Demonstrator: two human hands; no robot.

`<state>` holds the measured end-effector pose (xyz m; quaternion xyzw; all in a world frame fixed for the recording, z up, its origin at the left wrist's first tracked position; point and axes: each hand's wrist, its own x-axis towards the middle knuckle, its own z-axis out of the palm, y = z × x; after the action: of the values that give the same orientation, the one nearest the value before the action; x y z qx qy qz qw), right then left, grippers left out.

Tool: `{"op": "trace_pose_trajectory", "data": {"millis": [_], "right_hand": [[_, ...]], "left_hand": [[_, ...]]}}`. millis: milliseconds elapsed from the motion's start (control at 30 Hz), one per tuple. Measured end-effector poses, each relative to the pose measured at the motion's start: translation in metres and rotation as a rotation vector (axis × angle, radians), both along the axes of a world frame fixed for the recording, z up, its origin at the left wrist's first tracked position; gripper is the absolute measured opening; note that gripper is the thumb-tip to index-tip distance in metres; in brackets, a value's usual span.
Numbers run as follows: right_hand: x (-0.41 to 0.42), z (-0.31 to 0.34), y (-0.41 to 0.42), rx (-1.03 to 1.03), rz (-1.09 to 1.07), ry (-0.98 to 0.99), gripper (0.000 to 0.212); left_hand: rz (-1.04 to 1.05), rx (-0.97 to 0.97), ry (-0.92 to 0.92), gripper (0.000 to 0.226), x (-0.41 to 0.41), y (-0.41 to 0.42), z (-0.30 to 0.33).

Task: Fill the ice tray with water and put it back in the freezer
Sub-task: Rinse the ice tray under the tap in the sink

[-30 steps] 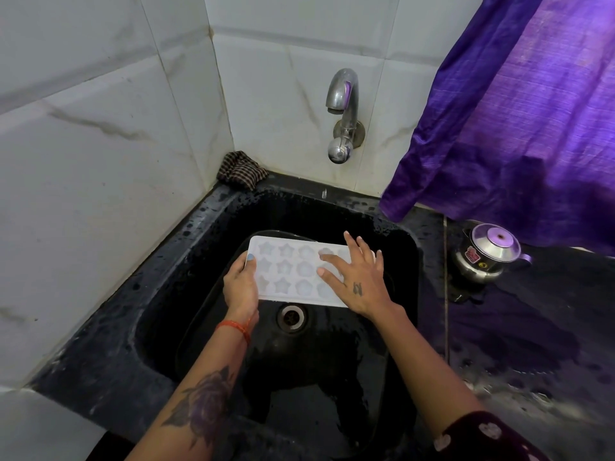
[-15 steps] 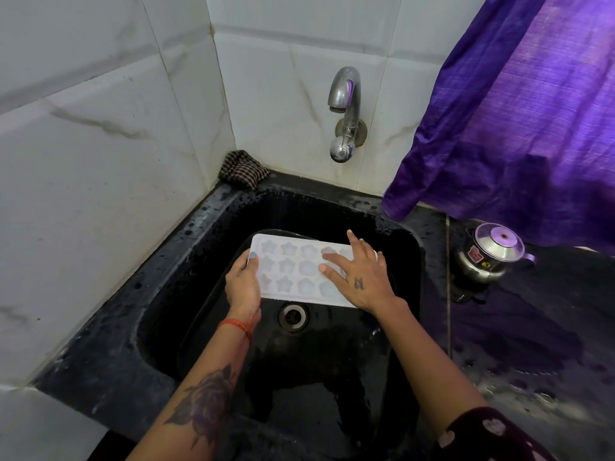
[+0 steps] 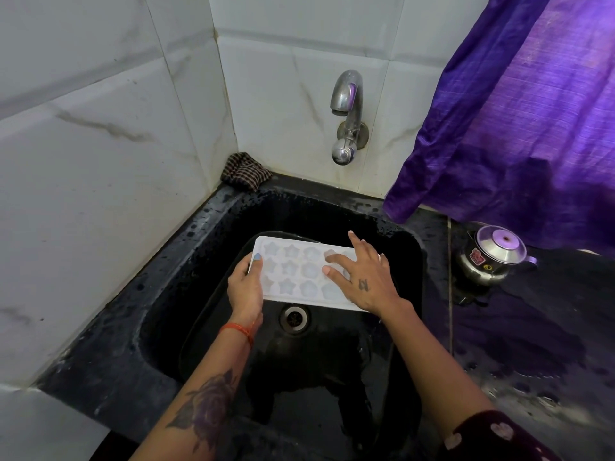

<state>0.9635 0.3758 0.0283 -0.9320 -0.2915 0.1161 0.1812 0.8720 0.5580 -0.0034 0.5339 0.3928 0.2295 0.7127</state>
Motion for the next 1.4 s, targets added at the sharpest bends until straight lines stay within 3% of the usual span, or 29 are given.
{"op": "trace_pose_trajectory", "data": {"millis": [200,767,1400], "right_hand": [[-0.004,0.001,0.007,0.060,0.015,-0.083,0.047],[-0.001,0.000,0.021,-0.019,0.031,-0.044,0.046],[-0.001,0.005,0.019,0.061,0.022,-0.019,0.044]], "left_hand": [[-0.002,0.017,-0.003,0.011,0.001,-0.002,0.002],[-0.028,0.034,0.027,0.019,0.004,-0.009,0.004],[-0.023,0.004,0.030,0.022,0.005,-0.009,0.008]]}}
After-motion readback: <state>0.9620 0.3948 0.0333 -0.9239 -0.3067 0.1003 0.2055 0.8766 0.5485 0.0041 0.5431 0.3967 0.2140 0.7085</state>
